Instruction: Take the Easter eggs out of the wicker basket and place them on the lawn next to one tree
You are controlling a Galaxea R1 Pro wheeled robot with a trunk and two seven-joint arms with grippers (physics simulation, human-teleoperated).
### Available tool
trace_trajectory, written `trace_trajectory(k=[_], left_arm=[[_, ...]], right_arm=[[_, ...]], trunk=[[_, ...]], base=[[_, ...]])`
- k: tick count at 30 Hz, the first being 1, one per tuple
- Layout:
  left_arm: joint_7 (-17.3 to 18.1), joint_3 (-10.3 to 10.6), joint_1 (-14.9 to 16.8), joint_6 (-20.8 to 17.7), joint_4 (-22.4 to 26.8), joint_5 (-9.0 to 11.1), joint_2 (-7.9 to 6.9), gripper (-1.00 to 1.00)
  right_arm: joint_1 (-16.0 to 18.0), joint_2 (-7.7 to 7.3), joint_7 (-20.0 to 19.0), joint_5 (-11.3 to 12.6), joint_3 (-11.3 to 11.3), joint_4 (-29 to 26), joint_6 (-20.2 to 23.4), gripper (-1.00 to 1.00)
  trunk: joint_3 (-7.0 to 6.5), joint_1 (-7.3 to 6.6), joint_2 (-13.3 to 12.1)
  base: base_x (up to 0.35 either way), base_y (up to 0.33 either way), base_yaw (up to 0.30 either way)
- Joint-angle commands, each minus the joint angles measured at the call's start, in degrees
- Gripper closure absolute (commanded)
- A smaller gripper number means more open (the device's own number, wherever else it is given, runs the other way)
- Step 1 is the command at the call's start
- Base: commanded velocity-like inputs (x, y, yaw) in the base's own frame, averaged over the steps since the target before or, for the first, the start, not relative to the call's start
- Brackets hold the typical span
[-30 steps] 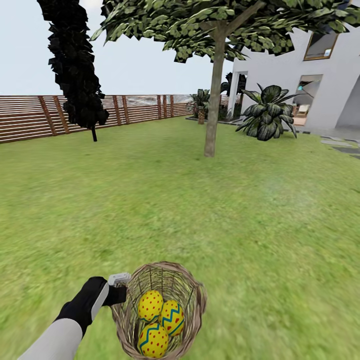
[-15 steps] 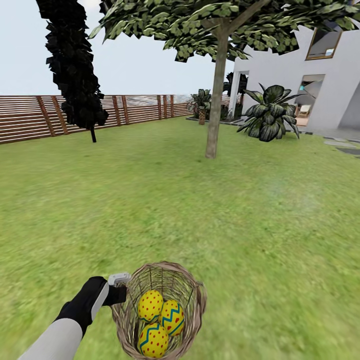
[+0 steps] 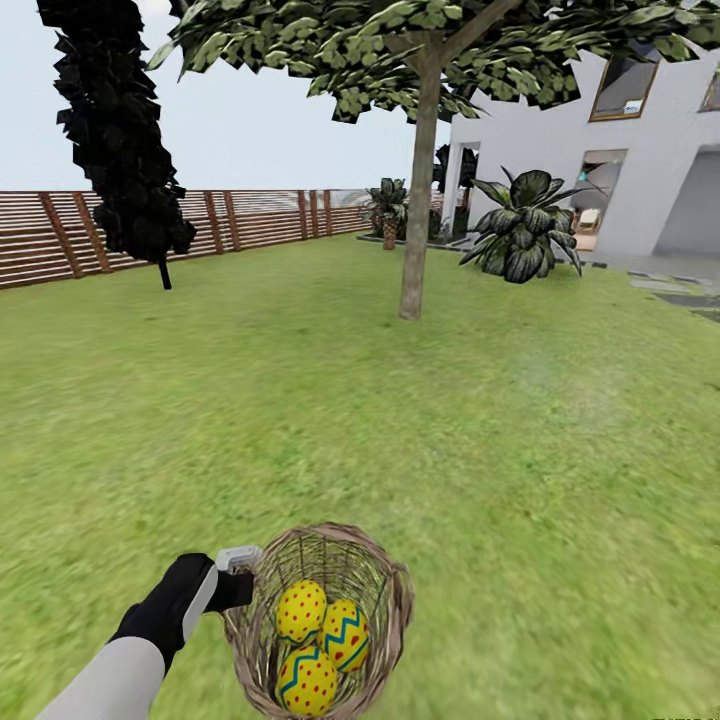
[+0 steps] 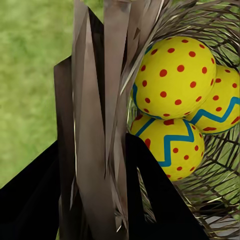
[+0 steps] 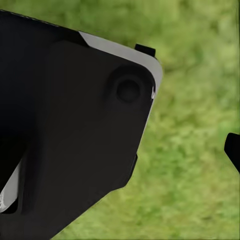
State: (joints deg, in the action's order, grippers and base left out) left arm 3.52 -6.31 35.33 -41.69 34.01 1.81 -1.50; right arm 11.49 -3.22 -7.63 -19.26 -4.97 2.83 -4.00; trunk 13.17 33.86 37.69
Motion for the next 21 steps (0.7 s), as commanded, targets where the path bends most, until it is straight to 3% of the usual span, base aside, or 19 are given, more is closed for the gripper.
trace_trajectory(k=[1,13,21], left_arm=[[0.2,-0.2,0.0,-0.3,0.1,0.6,0.01,1.00],[0.1,-0.2,0.0,-0.3,0.1,0.6,0.01,1.00],[0.2,-0.2,0.0,-0.3,0.1,0.6,0.01,1.00]], right_arm=[[0.1,-0.03,-0.1,-0.4,-0.5,0.2,-0.4,-1.00],[0.1,-0.12,-0.2,-0.2,-0.5,0.2,-0.4,-1.00],[0.1,-0.09,0.1,-0.5,-0.5,0.1,-0.4,-1.00]], trunk=[[0.08,0.05,0.1],[0.08,0.05,0.1],[0.08,0.05,0.1]], base=[[0.324,0.077,-0.286],[0.324,0.077,-0.287],[0.324,0.077,-0.030]])
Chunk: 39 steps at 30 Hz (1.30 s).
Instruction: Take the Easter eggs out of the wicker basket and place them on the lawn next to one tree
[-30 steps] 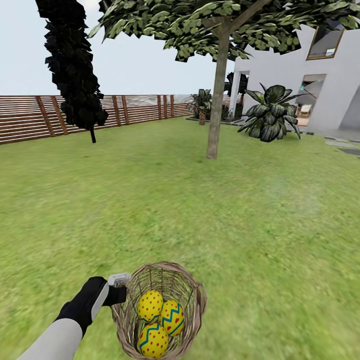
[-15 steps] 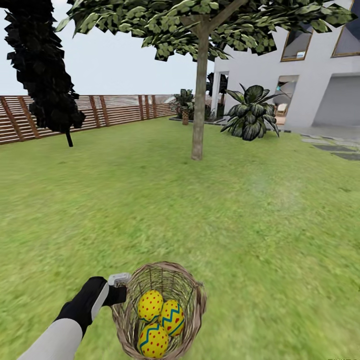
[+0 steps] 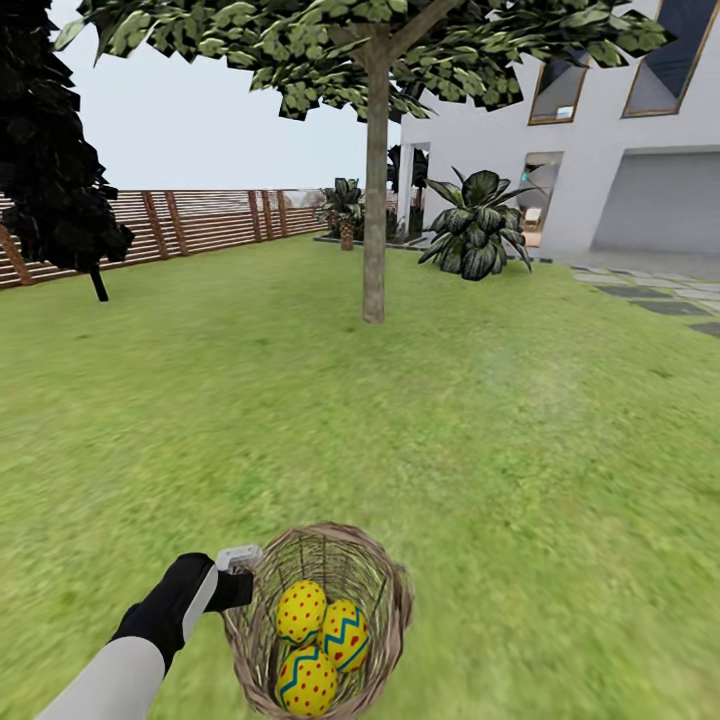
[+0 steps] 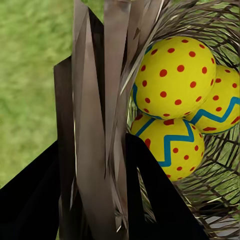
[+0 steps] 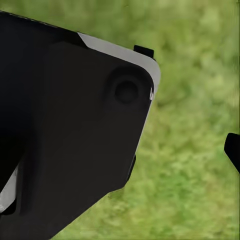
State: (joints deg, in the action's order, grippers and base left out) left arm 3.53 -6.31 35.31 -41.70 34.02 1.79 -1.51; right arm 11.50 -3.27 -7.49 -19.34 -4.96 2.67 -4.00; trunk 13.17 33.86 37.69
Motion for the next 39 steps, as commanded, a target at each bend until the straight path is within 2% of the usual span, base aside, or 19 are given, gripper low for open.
trace_trajectory(k=[1,39], left_arm=[[0.2,-0.2,0.1,-0.3,0.1,0.6,0.02,1.00],[0.0,-0.2,0.1,-0.3,0.5,0.6,0.02,1.00]], right_arm=[[0.1,-0.11,-0.1,-0.5,-0.5,0.2,-0.4,-1.00],[0.1,-0.15,-0.1,-0.4,-0.5,0.2,-0.4,-1.00]], trunk=[[0.08,0.05,0.1],[0.08,0.05,0.1]], base=[[0.324,0.077,0.000],[0.324,0.077,0.000]])
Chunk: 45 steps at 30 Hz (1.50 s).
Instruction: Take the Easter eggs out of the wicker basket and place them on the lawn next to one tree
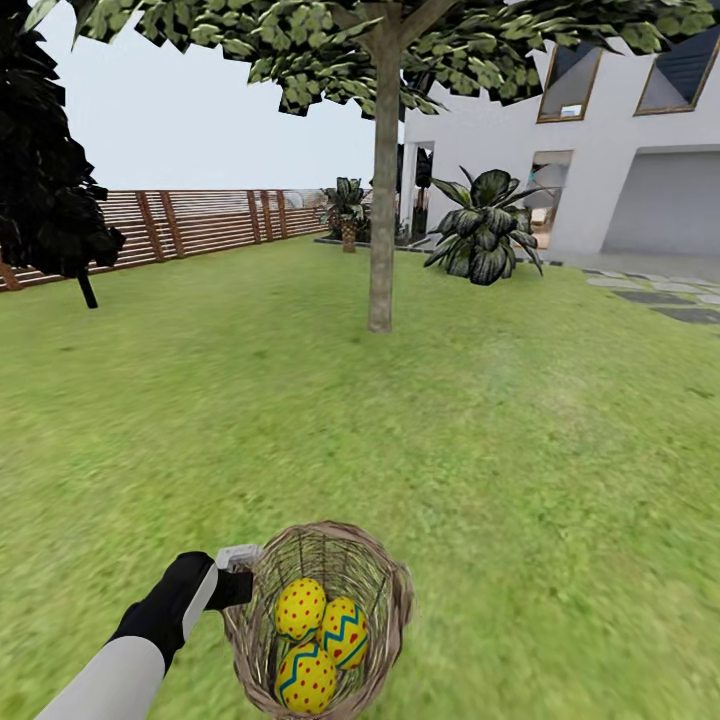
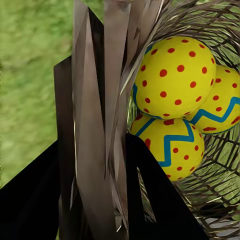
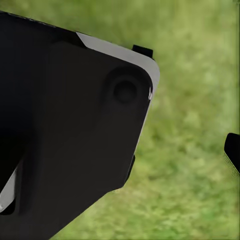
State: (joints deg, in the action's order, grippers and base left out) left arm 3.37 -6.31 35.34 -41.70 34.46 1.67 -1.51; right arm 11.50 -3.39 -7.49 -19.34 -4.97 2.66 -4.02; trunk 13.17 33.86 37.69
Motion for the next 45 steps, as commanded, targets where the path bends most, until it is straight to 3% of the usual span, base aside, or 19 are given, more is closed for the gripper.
trace_trajectory(k=[1,45], left_arm=[[0.2,-0.2,0.0,-0.3,0.1,0.7,0.02,1.00],[0.2,-0.2,0.0,-0.3,0.1,0.7,0.02,1.00]], right_arm=[[0.1,-0.03,-0.1,-0.4,-0.5,0.2,-0.4,-1.00],[0.1,-0.03,-0.1,-0.4,-0.5,0.2,-0.4,-1.00]], trunk=[[0.08,0.05,0.1],[0.08,0.05,0.1]], base=[[0.324,0.077,0.000],[0.324,0.077,0.000]])
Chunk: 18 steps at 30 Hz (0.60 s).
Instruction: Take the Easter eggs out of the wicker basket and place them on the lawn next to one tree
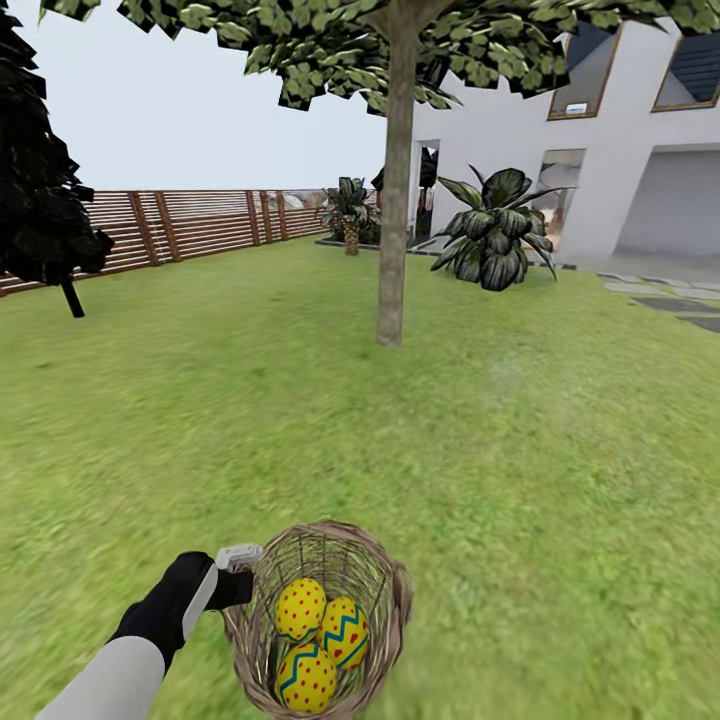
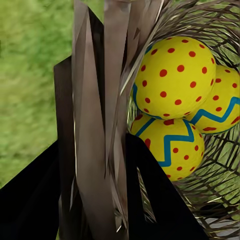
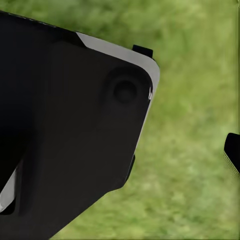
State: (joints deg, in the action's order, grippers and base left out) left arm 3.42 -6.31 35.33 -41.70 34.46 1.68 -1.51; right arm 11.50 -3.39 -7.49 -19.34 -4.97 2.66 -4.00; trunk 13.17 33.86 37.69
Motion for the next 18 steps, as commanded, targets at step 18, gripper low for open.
trace_trajectory(k=[18], left_arm=[[0.2,-0.2,0.0,-0.3,0.1,0.7,0.07,1.00]], right_arm=[[0.1,-0.03,-0.1,-0.4,-0.5,0.2,-0.4,-1.00]], trunk=[[0.08,0.05,0.1]], base=[[0.324,0.077,0.000]])
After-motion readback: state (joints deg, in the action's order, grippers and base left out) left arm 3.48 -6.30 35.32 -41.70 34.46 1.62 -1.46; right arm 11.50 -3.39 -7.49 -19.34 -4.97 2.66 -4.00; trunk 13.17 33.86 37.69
